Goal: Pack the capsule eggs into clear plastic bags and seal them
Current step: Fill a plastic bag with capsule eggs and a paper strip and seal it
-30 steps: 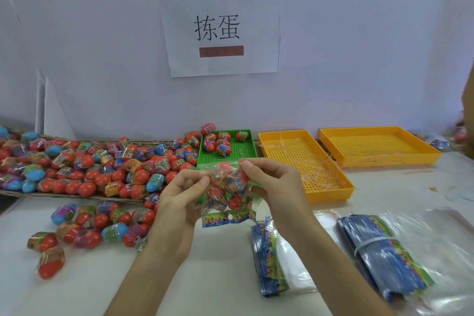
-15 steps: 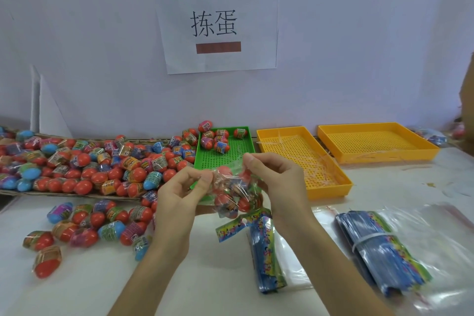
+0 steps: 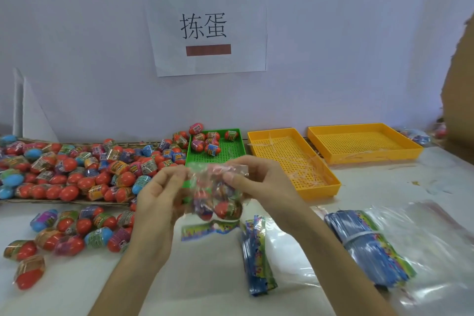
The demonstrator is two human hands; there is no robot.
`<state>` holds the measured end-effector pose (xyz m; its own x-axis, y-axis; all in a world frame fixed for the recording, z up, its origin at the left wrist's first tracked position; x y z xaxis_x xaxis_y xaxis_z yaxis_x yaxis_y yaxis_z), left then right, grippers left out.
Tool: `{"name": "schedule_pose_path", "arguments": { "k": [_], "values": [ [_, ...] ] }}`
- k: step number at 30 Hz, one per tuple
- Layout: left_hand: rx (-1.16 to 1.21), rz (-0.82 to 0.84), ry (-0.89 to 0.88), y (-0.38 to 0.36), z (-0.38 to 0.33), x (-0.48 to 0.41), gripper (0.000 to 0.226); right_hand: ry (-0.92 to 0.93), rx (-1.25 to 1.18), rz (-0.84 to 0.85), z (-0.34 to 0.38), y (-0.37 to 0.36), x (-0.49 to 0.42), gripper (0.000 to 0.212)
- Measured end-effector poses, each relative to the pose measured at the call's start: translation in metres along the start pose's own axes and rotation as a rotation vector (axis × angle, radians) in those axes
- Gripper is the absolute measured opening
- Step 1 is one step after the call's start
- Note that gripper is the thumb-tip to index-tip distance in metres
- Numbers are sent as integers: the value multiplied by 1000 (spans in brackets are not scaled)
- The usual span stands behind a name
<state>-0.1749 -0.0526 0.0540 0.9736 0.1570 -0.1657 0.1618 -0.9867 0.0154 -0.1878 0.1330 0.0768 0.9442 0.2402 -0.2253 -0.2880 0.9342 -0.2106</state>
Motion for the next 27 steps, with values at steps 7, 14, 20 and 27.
{"name": "schedule_pose_path", "arguments": {
  "k": [7,14,20,27],
  "values": [
    [94,-101,135,16,18,-9,24,-140,92,76,13,24,-5,12],
    [114,-77,203,7,20,-9,25,160,-571,-678,67,165,2,23],
    [124,-43,259,5,24,-9,26,-24,-425,-669,35,175,8,21],
    [15,-27,232,-4,21,-2,27,-127,233,-297,40,106,-9,15]
  ]
}}
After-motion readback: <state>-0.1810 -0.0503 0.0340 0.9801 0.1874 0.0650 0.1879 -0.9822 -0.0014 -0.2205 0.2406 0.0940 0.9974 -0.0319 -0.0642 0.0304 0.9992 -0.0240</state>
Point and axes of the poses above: each hand's wrist, its own x-axis away from the middle knuckle, its own y-axis out of the back of the hand, z = x × y, the point moved 8 cm from there along -x, towards the middle knuckle, and after that the axes turned 14 degrees about -x, right-handed, at the moved point
